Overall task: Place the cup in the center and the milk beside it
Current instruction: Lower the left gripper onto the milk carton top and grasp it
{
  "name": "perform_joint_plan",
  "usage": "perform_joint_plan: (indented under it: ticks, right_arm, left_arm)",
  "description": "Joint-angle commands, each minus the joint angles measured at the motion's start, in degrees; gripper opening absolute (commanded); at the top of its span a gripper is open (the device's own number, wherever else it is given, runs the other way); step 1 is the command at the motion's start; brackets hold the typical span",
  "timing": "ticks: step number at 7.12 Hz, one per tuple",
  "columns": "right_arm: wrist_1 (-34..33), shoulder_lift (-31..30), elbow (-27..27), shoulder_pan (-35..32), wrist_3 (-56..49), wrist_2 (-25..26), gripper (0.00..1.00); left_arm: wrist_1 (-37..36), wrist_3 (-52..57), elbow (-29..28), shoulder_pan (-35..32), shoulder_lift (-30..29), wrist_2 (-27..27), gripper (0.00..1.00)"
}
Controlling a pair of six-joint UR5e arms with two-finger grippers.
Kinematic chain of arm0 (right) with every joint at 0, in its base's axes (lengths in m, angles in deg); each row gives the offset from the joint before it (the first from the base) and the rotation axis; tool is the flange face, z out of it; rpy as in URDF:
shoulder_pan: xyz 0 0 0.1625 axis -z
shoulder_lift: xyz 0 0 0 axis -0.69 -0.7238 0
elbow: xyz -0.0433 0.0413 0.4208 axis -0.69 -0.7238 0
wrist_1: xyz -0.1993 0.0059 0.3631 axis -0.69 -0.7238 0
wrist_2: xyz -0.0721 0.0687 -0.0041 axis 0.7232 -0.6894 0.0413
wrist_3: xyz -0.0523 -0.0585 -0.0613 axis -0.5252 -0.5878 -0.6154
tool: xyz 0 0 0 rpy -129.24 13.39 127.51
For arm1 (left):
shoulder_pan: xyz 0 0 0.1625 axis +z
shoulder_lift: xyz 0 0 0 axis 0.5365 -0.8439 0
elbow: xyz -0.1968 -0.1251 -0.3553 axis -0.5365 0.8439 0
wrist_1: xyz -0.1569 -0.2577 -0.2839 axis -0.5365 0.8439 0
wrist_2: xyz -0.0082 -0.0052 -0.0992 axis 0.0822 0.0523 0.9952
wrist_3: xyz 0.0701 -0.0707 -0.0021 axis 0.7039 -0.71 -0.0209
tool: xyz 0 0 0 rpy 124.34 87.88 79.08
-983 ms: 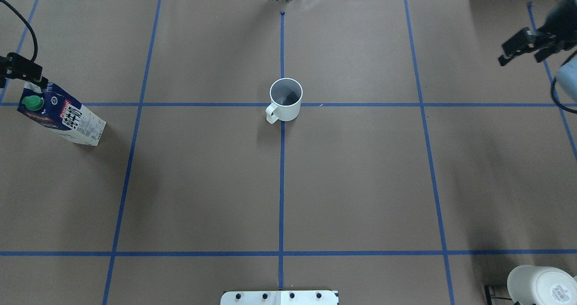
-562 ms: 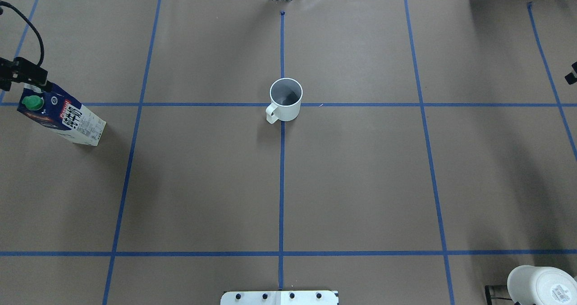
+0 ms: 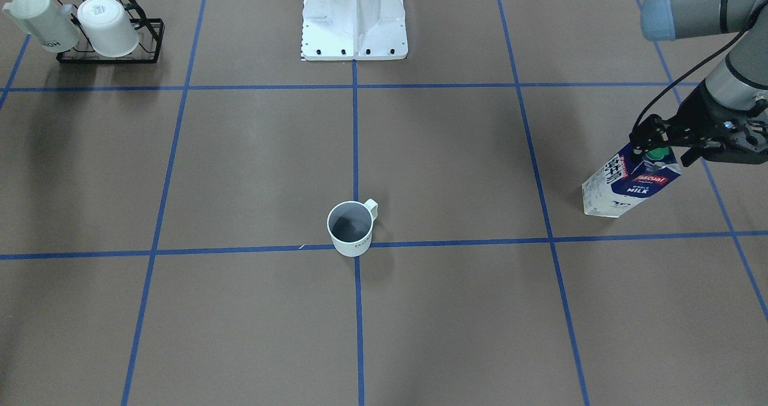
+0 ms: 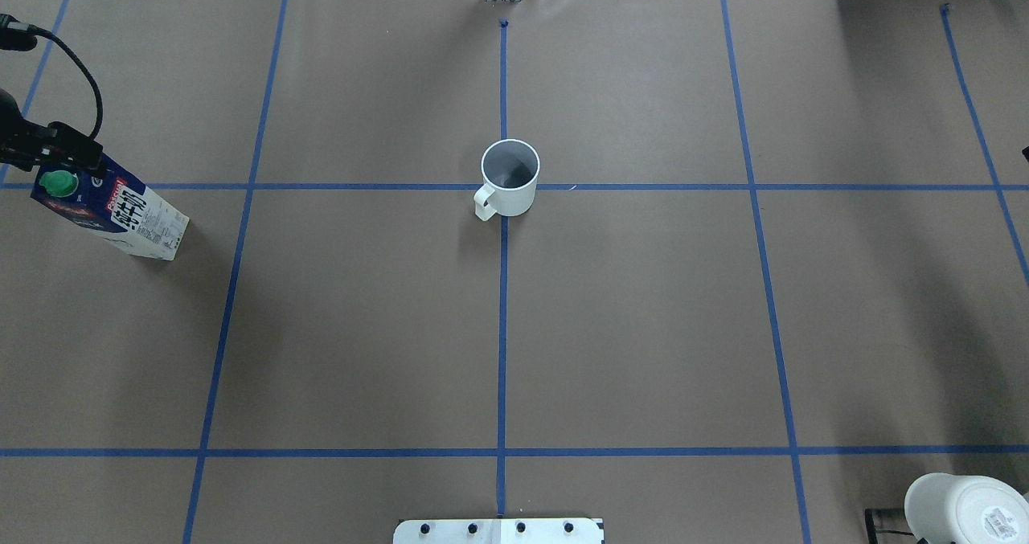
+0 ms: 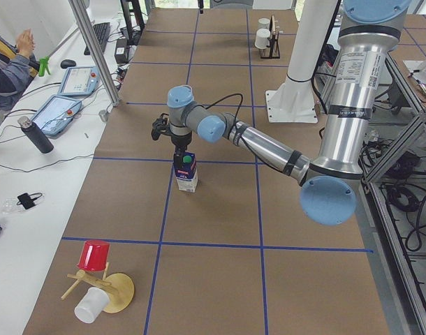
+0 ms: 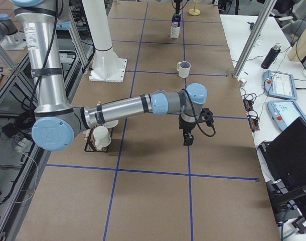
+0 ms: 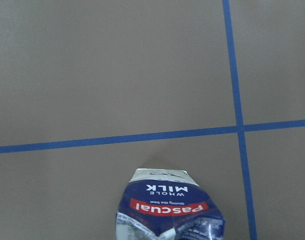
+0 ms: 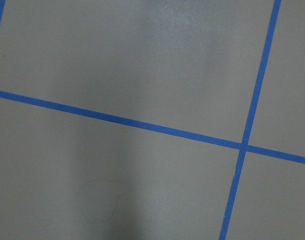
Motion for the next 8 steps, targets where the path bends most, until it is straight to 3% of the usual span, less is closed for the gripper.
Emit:
perform_joint_plan:
  ticks: [1, 7, 8]
  right_arm:
    - [0.0, -0.1, 0.0, 0.0, 0.0, 0.0, 1.0]
    - [0.0, -0.1, 0.1, 0.0, 0.2, -0.1, 1.0]
    - [0.0, -0.1, 0.2, 0.0, 0.2, -0.2, 1.0]
  left_arm:
    - [0.1, 0.4, -1.6, 0.2, -0.2, -0.1, 0.98]
    - [0.5, -0.1, -3.7, 2.4, -1.1, 0.5, 0.97]
    - [0.4, 0.3, -3.7, 2.4, -1.1, 0.5, 0.86]
